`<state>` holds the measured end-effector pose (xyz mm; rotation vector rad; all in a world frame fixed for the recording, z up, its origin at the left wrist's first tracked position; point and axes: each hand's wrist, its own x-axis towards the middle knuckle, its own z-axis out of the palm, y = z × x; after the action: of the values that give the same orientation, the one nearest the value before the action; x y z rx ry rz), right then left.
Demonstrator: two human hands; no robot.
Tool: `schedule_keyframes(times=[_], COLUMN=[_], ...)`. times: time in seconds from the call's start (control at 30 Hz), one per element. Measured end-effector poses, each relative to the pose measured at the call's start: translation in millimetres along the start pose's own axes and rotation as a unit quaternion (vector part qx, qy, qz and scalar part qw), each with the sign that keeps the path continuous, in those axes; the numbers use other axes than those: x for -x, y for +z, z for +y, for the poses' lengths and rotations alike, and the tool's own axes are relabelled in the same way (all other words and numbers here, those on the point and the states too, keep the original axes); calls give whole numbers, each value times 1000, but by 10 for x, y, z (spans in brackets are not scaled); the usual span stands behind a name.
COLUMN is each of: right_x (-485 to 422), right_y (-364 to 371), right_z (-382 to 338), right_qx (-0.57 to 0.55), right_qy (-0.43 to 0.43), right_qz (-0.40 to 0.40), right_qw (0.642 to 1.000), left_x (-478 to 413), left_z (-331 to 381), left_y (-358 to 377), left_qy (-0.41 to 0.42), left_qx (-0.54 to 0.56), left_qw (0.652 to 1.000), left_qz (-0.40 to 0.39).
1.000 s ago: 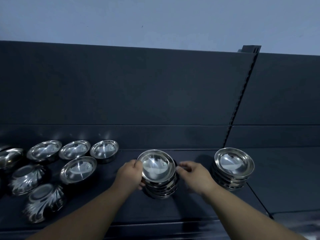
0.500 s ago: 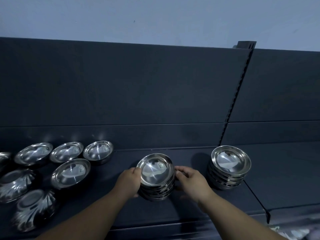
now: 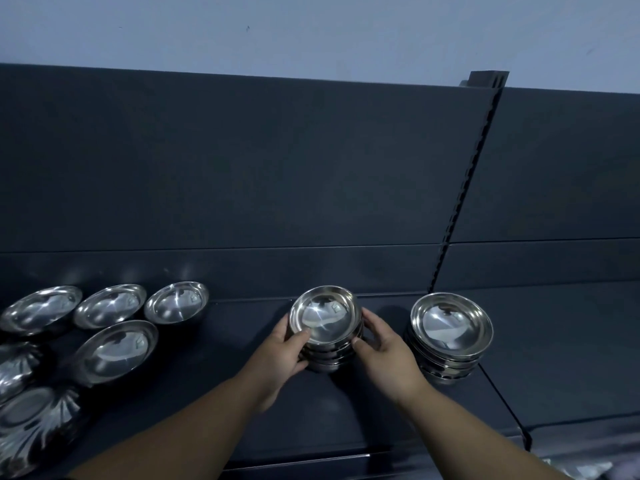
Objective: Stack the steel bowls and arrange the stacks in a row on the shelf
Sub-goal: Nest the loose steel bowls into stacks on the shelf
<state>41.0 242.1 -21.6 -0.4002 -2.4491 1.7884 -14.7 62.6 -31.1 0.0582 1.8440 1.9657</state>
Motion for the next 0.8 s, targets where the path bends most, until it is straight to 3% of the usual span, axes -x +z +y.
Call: schedule_keyframes(times=[0.3, 0.43, 0.5, 0.6, 0.8], right_x=[-257, -99, -22, 52, 201], right_y=[-41, -13, -2, 73, 480], right_z=[-28, 90, 138, 154, -26], right_qx=[62, 138, 190, 238, 261], right_qy=[7, 54, 62, 48, -10], right_qz=[-3, -10, -35, -88, -165], right_qw=[998, 989, 979, 966, 951], left_x=[-254, -100, 47, 301, 839], left_z=[50, -58, -119, -196, -301], left_y=[145, 83, 44, -59, -562], left_qy=[24, 3, 2, 27, 43], left_qx=[-4, -102, -211, -375, -470], left_qw=[999, 992, 971, 914, 853], left_qz=[35, 79, 109, 151, 222])
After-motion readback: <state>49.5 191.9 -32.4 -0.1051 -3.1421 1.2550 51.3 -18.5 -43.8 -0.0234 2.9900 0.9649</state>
